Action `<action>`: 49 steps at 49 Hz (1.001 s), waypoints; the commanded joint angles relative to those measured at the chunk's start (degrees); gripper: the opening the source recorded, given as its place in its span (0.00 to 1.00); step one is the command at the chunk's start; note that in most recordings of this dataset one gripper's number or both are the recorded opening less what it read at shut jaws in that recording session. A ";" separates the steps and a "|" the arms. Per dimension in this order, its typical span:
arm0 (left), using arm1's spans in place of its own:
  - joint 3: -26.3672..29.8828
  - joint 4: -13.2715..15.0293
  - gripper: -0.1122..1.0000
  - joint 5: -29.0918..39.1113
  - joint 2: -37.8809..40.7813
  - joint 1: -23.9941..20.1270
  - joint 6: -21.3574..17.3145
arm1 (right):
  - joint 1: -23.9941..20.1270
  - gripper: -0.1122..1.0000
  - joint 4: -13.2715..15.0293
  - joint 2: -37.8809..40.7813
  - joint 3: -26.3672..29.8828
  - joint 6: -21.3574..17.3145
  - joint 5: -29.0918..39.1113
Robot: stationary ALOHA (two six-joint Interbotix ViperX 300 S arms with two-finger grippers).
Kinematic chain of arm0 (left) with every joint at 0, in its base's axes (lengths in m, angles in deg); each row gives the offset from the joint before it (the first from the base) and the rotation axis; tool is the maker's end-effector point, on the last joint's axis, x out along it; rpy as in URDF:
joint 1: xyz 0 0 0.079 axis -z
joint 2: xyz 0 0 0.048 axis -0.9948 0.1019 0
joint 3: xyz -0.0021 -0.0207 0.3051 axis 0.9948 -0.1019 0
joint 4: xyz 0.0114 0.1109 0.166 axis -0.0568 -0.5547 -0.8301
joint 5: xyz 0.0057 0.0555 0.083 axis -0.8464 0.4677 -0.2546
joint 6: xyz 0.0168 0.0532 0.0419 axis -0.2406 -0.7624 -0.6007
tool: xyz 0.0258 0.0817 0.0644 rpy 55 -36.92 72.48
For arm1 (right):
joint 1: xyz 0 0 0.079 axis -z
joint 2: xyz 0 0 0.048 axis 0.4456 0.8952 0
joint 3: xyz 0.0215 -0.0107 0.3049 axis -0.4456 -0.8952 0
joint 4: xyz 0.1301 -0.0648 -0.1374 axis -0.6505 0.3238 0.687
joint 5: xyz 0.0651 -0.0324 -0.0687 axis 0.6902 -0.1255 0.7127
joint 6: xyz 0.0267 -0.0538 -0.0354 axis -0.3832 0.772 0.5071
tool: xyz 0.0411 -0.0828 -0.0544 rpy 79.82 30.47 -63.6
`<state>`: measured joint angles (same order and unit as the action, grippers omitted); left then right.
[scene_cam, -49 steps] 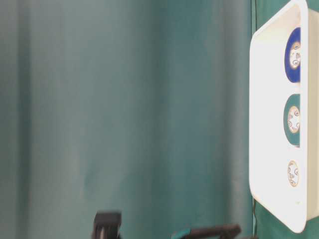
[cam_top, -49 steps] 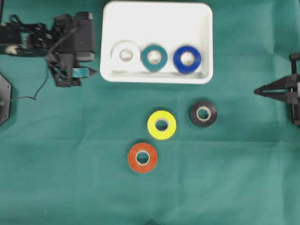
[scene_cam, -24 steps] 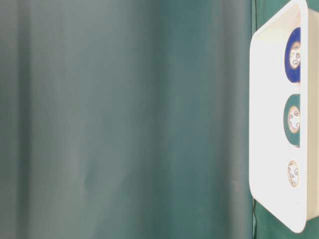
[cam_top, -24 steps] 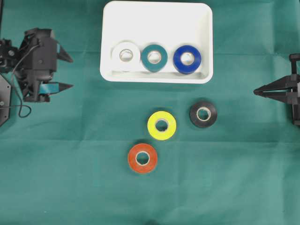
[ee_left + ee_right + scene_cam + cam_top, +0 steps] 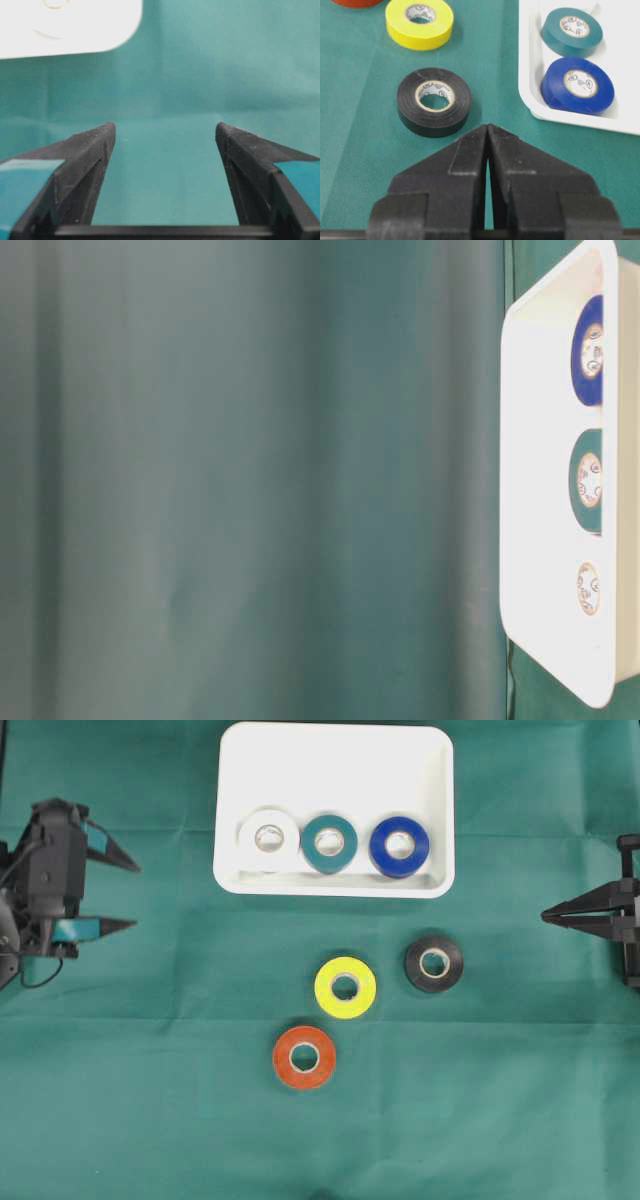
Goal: Put the tape into the white case with the left arm.
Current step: 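Release the white roll and retract the left gripper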
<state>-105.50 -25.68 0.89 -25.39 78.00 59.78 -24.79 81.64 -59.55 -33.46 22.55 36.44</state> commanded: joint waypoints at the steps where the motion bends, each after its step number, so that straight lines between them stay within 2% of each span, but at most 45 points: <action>1: 0.00 0.26 0.81 -0.18 -0.09 2.37 1.23 | 0.00 0.02 0.09 0.26 1.05 -0.09 -0.53; 10: -0.62 0.26 0.81 -0.09 -0.18 6.68 6.42 | 0.00 0.02 0.09 0.26 0.97 -0.09 -0.62; 21: -0.53 0.18 0.80 0.00 -0.18 11.78 6.94 | 0.00 0.02 0.09 0.26 0.97 -0.09 -0.62; 49: 0.62 0.18 0.80 -0.44 0.53 12.48 7.03 | 0.00 0.02 0.09 0.26 0.88 -0.09 -0.53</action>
<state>-106.46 -25.59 0.97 -25.31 90.30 66.72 -24.79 81.64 -59.63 -33.46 22.55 36.44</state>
